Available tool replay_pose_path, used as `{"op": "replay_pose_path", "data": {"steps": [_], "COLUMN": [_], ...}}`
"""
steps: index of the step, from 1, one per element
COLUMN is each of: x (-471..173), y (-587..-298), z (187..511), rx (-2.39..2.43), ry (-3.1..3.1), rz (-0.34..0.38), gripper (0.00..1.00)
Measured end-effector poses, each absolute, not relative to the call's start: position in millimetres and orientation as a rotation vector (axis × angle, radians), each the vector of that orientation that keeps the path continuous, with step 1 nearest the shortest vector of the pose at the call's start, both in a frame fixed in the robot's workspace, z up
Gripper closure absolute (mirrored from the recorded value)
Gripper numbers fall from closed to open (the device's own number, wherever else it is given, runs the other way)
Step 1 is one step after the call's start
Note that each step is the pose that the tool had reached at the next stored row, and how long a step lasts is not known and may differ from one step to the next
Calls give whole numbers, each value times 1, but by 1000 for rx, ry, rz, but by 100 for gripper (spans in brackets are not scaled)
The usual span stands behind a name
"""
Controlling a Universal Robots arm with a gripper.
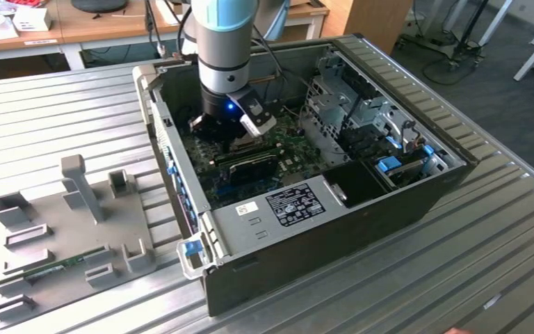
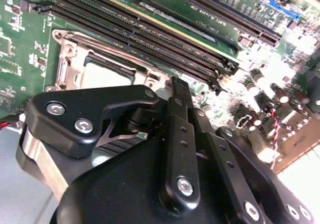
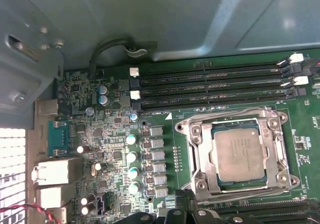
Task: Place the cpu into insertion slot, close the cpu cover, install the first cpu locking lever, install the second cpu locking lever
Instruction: 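Install the second cpu locking lever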
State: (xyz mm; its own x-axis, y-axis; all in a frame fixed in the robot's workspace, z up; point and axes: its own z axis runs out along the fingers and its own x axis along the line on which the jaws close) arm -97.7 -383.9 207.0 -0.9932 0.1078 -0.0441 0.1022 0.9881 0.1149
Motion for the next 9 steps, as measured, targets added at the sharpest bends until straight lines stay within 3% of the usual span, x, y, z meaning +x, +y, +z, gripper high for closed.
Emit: {"op": "replay_pose_path", "data": {"steps": [9], "x": [-98], "y": [-384], "z": [220], "rx": [163], "ry": [3082], "rz": [174], "gripper": [90]}}
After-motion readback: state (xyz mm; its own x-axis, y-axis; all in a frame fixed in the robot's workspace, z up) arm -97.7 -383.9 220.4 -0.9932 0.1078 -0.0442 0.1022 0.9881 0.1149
